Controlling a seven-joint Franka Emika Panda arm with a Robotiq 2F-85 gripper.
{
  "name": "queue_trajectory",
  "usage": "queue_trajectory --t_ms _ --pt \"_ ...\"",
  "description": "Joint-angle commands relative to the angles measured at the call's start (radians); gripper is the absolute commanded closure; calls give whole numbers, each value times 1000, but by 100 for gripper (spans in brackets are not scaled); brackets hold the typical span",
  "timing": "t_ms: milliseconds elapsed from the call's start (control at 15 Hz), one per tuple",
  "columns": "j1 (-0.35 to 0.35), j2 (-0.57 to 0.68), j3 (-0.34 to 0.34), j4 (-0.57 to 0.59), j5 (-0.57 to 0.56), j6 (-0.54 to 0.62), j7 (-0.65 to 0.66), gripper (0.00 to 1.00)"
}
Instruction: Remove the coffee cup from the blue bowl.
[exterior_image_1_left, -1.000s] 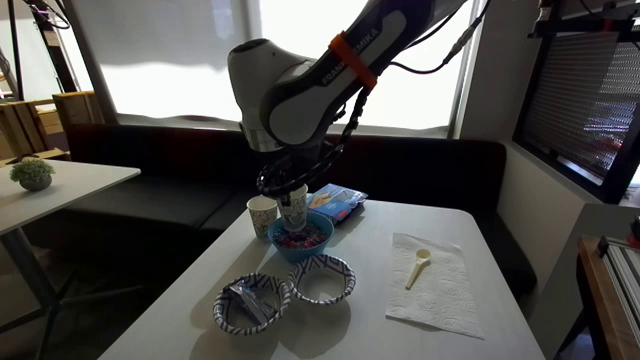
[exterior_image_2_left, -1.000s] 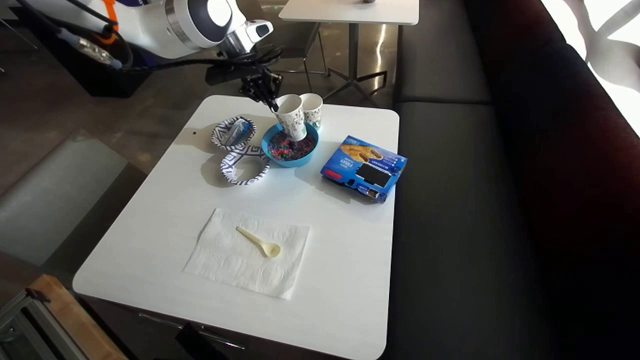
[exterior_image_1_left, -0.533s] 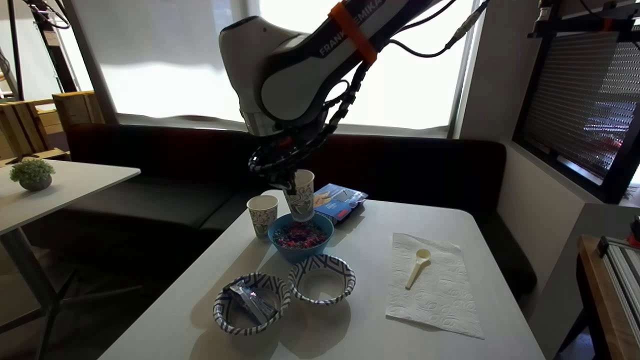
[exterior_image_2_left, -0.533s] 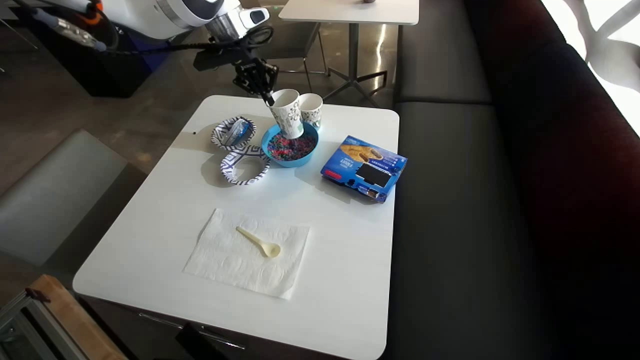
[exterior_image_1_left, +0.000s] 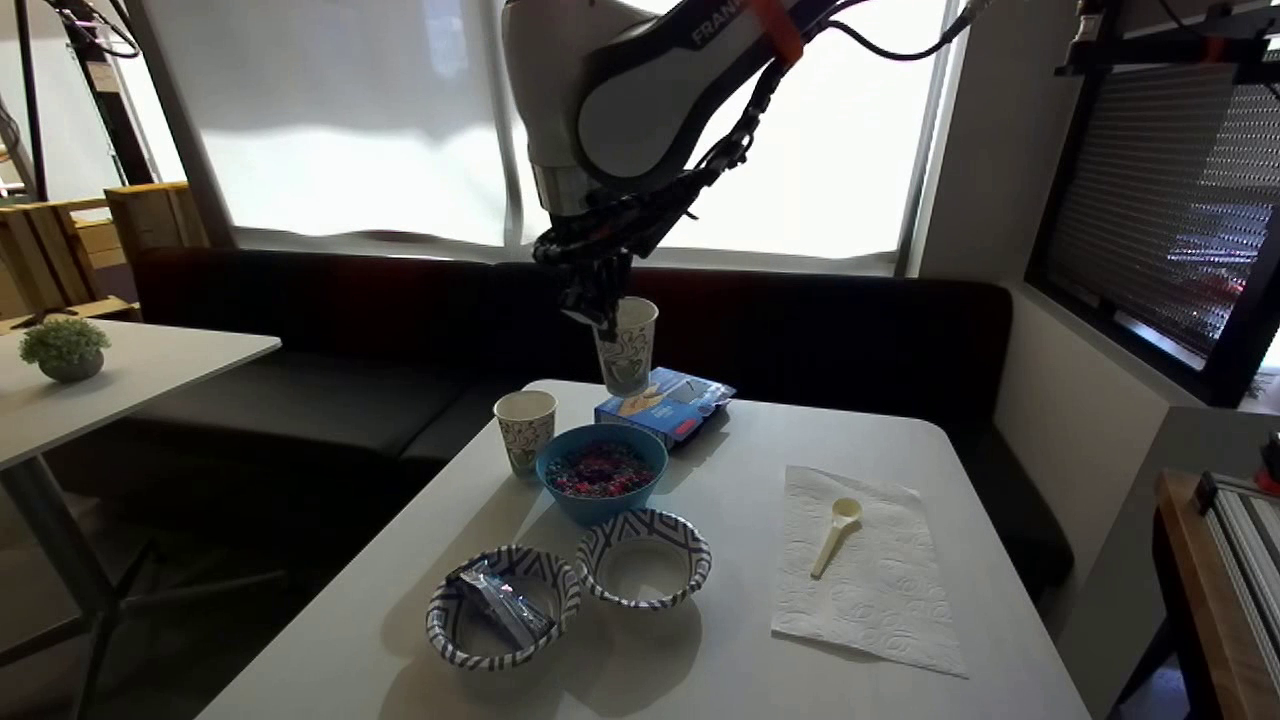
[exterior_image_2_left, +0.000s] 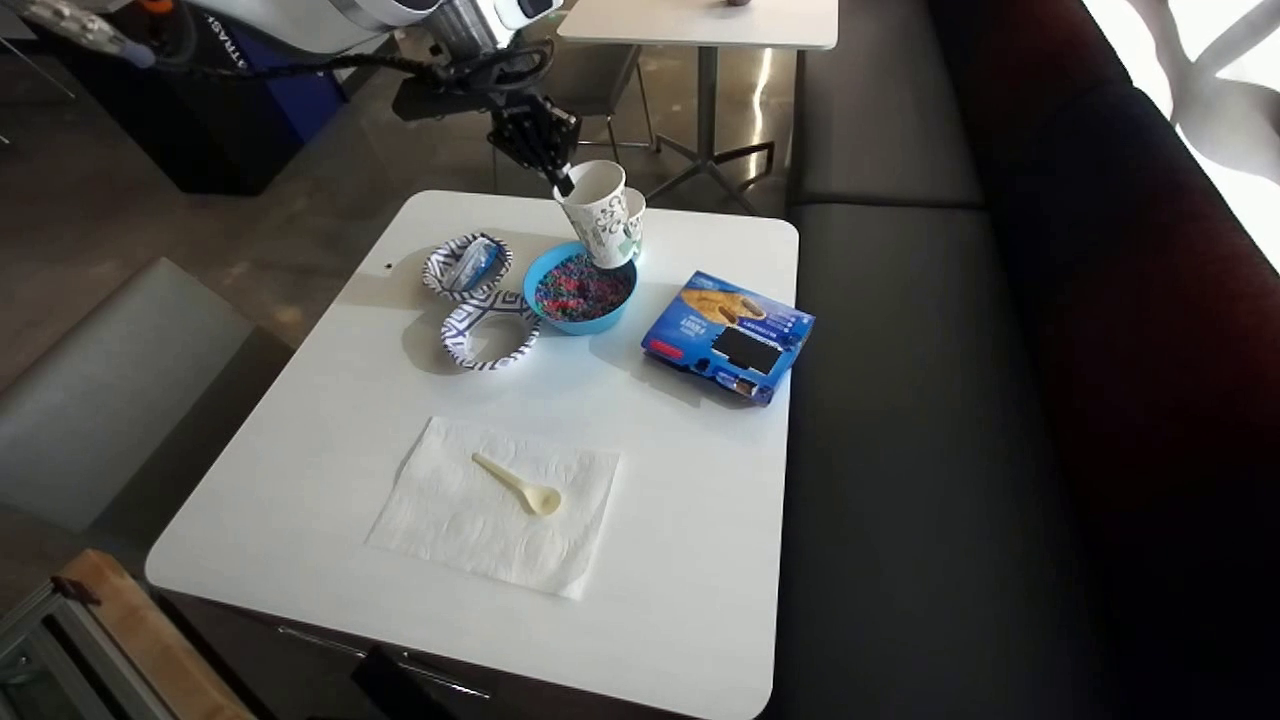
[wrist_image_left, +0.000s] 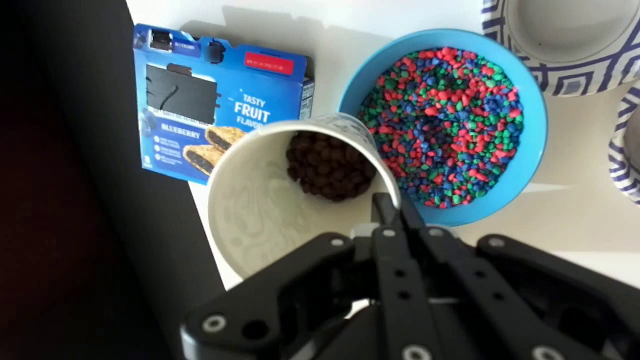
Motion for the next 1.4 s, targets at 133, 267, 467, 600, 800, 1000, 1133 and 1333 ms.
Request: queue_trajectory --t_ms 133,267,467,600,800,1000,1133,1333 --pt "-31 -193 -29 -334 -15 187 164 99" --pt "-42 -252 -51 -438 -15 239 234 99" --pt "-68 -343 -78 -588 -13 286 301 99" --pt "-108 -390 -86 -668 8 321 296 99" --pt "-188 -423 -105 -754 38 413 247 99" --pt "-212 -391 -101 -723 51 405 229 97" --pt "-235 -392 -106 -740 69 425 208 97" --pt "-232 -393 -100 -740 78 425 207 97"
